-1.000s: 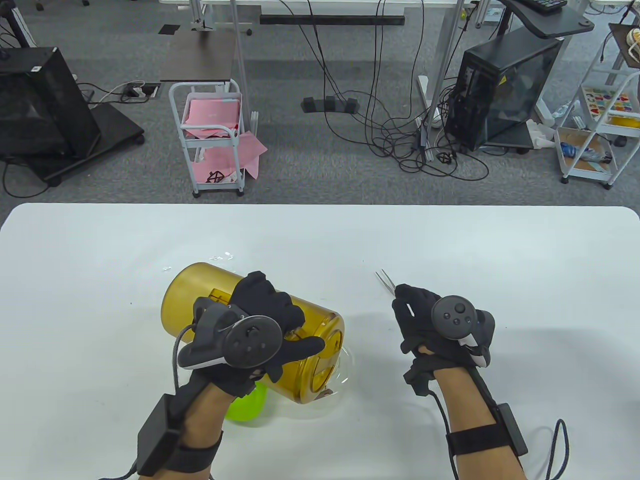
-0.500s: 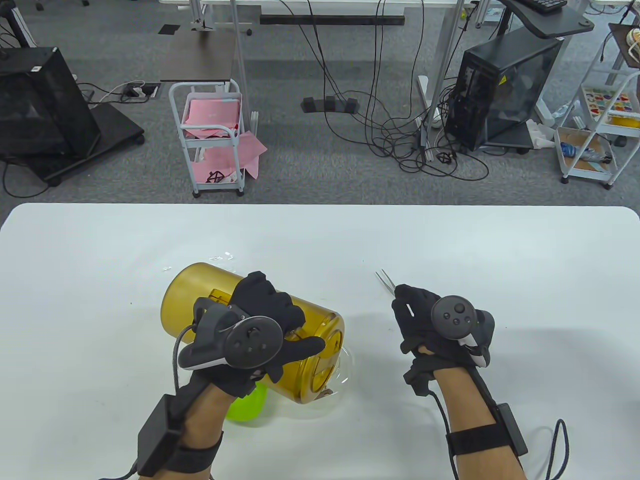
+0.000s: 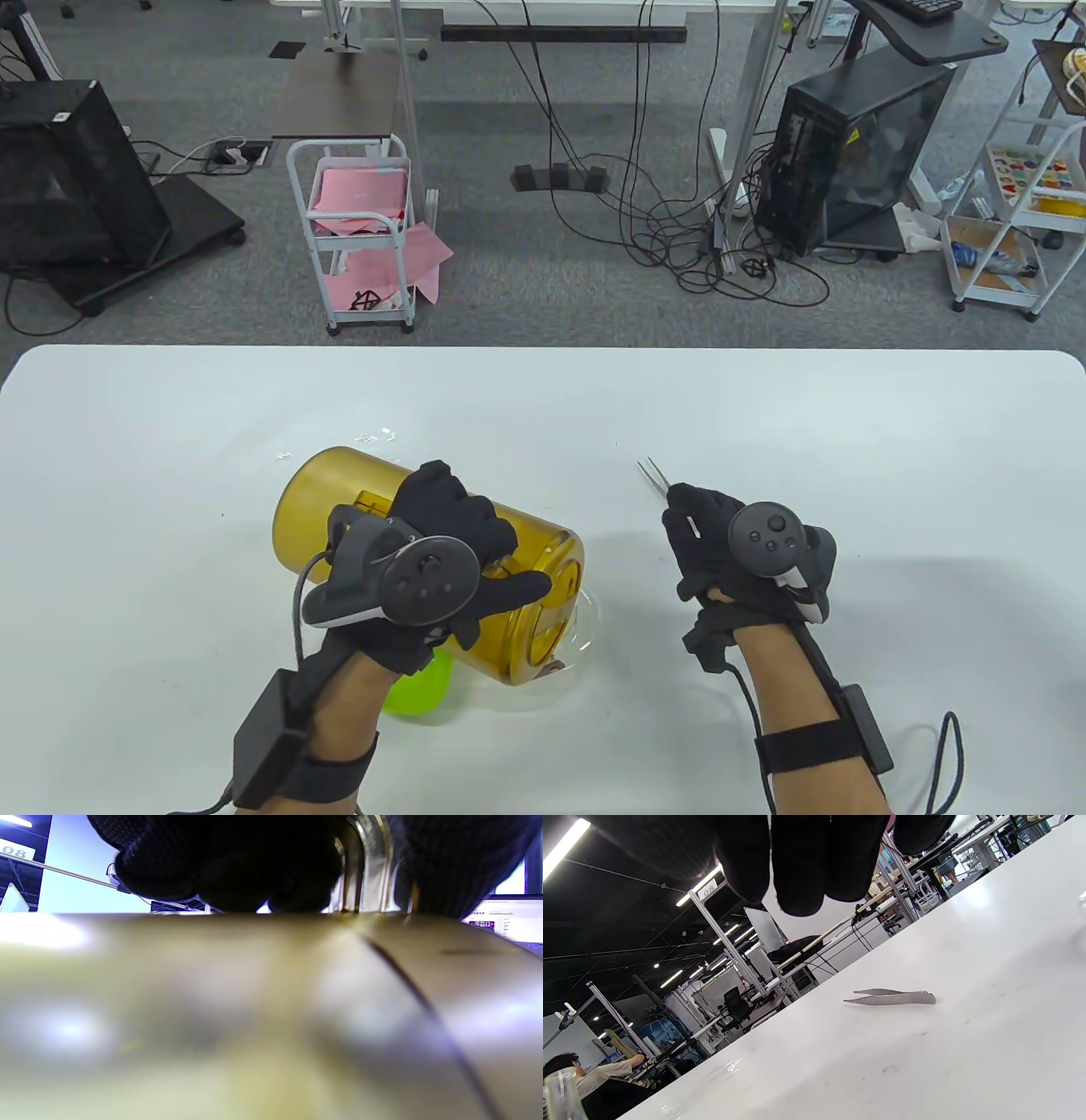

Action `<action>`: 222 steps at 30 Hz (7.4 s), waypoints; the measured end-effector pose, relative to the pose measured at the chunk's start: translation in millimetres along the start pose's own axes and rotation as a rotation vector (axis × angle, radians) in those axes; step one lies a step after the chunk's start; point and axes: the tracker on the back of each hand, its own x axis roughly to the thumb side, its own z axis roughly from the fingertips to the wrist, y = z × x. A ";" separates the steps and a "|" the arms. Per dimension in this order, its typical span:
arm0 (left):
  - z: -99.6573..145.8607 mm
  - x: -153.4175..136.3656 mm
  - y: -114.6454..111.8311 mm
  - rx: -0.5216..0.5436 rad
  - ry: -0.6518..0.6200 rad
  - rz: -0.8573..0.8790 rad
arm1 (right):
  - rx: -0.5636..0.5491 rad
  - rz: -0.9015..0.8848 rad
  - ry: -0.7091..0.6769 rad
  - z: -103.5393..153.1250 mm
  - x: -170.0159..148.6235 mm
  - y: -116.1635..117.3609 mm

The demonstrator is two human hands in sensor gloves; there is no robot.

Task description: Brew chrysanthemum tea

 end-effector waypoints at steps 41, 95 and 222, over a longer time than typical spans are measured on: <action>0.0 0.4 0.5 0.002 -0.001 -0.001 | -0.006 -0.039 0.049 -2.4 -11.2 -8.5; 0.3 2.0 0.3 -0.002 0.008 -0.009 | 0.004 -0.029 0.049 -2.1 -9.8 -6.9; 84.8 -166.6 -6.5 0.827 0.607 0.440 | 0.026 0.016 -0.033 2.1 12.1 -1.1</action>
